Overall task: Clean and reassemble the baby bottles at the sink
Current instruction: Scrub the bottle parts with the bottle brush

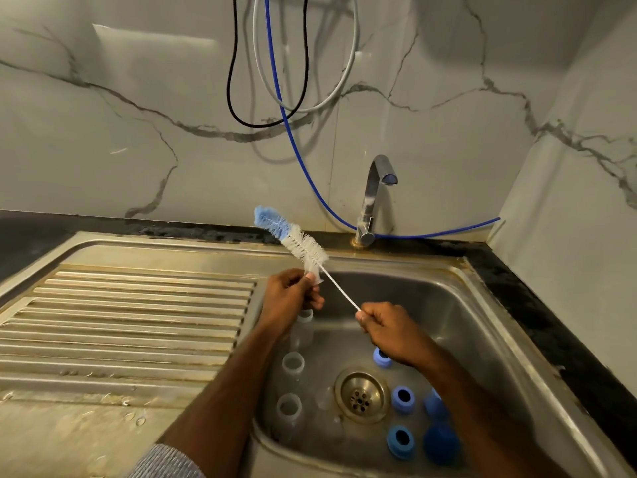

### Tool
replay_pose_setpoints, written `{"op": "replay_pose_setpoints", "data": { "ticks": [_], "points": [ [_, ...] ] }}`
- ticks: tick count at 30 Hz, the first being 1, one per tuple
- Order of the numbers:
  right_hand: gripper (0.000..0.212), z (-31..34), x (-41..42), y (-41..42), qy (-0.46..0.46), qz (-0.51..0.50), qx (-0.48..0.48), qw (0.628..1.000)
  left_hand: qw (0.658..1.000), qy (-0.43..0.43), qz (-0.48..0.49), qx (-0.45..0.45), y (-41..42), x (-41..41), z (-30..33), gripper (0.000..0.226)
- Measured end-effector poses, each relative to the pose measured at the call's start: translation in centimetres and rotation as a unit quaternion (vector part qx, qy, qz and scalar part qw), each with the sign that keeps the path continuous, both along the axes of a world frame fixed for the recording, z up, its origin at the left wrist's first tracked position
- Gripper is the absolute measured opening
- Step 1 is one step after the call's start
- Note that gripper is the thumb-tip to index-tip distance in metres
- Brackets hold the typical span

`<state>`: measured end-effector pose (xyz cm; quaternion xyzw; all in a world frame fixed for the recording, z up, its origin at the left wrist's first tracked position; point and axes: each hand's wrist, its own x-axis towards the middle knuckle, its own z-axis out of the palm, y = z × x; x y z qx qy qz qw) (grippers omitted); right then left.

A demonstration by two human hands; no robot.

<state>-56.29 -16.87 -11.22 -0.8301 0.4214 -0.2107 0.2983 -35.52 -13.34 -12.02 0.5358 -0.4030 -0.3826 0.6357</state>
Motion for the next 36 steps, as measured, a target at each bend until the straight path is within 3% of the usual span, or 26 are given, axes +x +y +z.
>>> {"op": "replay_pose_setpoints", "data": {
  "ticks": [5, 7, 10, 14, 18, 21, 24, 27, 31, 36],
  "points": [
    [0.038, 0.5, -1.0, -0.5, 0.002, 0.018, 0.029, 0.999, 0.985, 0.164, 0.053, 0.012, 0.0, 1.5, 0.3, 0.020],
    [0.038, 0.6, -1.0, -0.4, 0.018, 0.022, 0.027, 0.999, 0.993, 0.108, 0.048, 0.017, 0.1, 1.4, 0.3, 0.021],
    [0.037, 0.4, -0.2, 0.1, 0.032, 0.008, -0.012, 0.999, 0.998, -0.059, 0.018, 0.010, 0.1, 0.2, 0.2, 0.024],
    [0.036, 0.3, 0.0, 0.1, 0.021, 0.001, -0.021, 1.000, 0.993, -0.107, 0.047, 0.008, 0.2, 0.4, 0.2, 0.022],
    [0.037, 1.0, -1.3, -0.4, 0.067, 0.032, 0.002, 0.997, 0.963, -0.208, 0.166, 0.040, 0.4, 1.3, 0.0, 0.010],
    [0.037, 0.8, -1.3, -0.1, 0.088, 0.028, -0.016, 0.996, 0.950, -0.262, 0.164, 0.035, 0.3, 0.9, 0.0, 0.009],
    [0.037, 0.5, -0.1, 0.6, 0.087, 0.006, -0.048, 0.995, 0.946, -0.292, 0.139, 0.018, 0.4, -0.1, 0.1, 0.009],
    [0.038, 0.6, 0.4, 0.7, 0.078, -0.007, -0.066, 0.995, 0.951, -0.258, 0.169, 0.011, 0.5, 0.2, 0.2, 0.014],
    [0.037, 1.1, -1.0, -0.2, 0.083, 0.017, -0.016, 0.996, 0.953, -0.223, 0.207, 0.007, 0.7, 1.5, 0.4, 0.013],
    [0.036, 0.6, -0.7, -0.1, 0.076, 0.003, -0.029, 0.997, 0.944, -0.296, 0.148, -0.017, 0.5, -0.1, 0.0, 0.005]
  ]
}}
